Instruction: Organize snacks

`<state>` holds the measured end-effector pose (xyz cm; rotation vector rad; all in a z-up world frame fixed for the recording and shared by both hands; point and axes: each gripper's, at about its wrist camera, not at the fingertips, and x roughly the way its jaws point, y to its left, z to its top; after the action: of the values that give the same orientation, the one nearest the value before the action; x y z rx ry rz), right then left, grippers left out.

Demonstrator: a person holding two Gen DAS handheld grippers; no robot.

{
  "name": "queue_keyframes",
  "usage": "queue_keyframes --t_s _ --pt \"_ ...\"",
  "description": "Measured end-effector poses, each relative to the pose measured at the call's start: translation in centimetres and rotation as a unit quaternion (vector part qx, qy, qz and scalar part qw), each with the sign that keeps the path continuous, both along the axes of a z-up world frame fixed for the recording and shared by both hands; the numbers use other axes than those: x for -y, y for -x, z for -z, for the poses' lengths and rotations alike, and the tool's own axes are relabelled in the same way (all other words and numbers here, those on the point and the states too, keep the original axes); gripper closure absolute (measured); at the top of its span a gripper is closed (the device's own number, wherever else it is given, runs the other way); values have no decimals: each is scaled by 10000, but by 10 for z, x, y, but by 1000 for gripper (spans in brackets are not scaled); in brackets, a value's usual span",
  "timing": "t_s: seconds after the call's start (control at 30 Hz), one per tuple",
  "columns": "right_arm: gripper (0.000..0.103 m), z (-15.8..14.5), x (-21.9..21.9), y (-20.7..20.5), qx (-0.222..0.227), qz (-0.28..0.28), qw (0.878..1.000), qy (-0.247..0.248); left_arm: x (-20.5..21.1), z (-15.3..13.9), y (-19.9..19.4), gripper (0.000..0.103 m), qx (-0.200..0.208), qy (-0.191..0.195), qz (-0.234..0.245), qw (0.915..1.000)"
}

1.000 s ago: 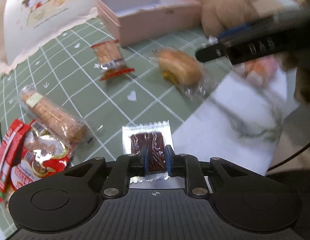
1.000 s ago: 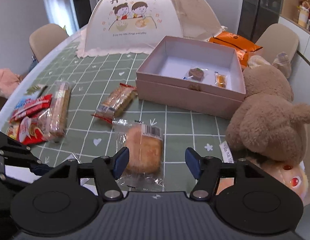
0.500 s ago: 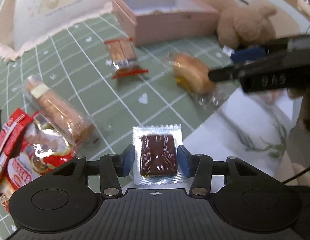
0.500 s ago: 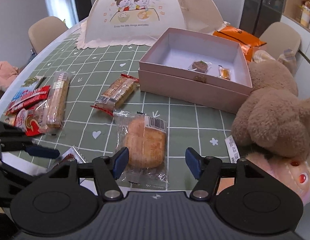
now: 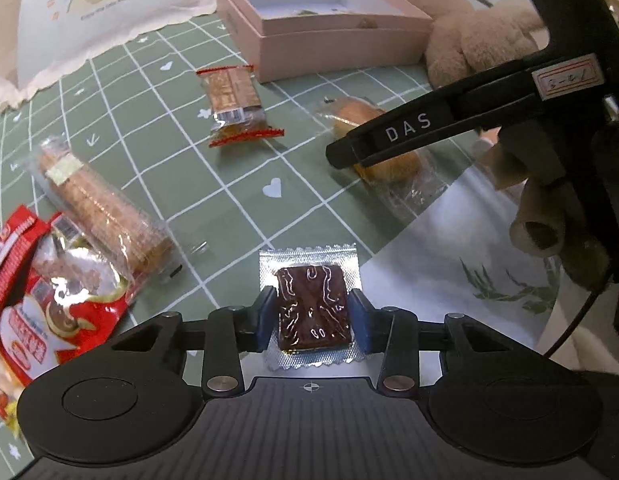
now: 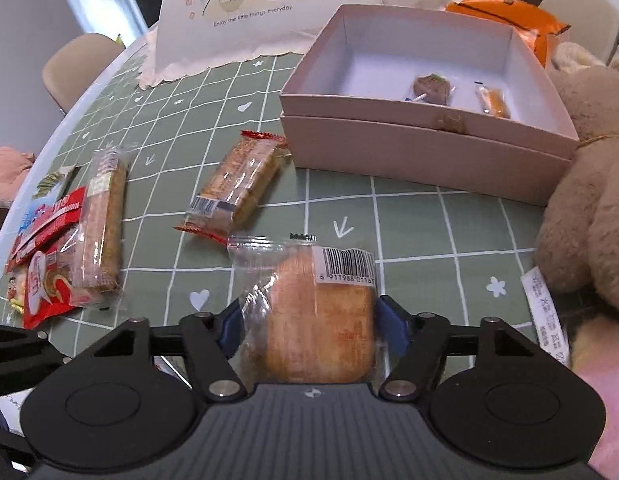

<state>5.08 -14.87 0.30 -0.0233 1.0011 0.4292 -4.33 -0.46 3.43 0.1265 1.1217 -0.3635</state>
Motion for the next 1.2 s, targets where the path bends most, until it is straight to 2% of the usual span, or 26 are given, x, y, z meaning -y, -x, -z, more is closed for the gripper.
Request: queue_keyframes --t_s 0.13,0.2,0.23,0.3,0.4,0.5,0.57,0.6,0.63,0.67,0.87,1.1,1.17,1.2 --pt "53 -13 8 17 273 -83 9996 43 14 3 7 54 209 -408 239 9987" --pt "61 -22 13 24 434 -136 9989 80 16 5 12 49 358 -369 180 9985" --pt "62 -26 15 27 509 -151 9985 98 17 6 14 48 413 -367 174 9983" --pt "62 -35 18 33 666 -123 9976 139 18 6 13 48 416 -402 161 9982" --pt "62 -42 23 40 827 -69 9964 158 16 5 9 59 461 -397 50 9981" --pt "61 -41 26 45 803 -119 9967 32 8 4 6 60 418 -181 -32 9990" --pt "50 -41 30 48 765 -178 9969 -72 6 4 8 60 443 -123 -32 9989" --pt "39 -40 31 49 768 -187 9968 -86 7 4 10 60 457 -117 -26 9989" --pt "33 -40 33 50 789 -187 9967 -78 6 4 12 60 466 -101 -17 9989" --pt "32 -39 34 51 820 -185 9965 -41 6 3 13 60 468 -69 -22 9989" --pt "32 -31 31 40 686 -196 9975 -8 3 -8 20 60 597 62 -42 9982" --pt "28 -7 16 11 96 -202 9994 -273 2 -22 23 60 752 186 -103 9969" --pt "38 -2 14 8 -38 -195 9996 -220 1 -28 23 60 814 210 -92 9964" --pt "47 -4 14 10 -23 -242 9995 -184 1 -31 23 60 851 219 -87 9961"
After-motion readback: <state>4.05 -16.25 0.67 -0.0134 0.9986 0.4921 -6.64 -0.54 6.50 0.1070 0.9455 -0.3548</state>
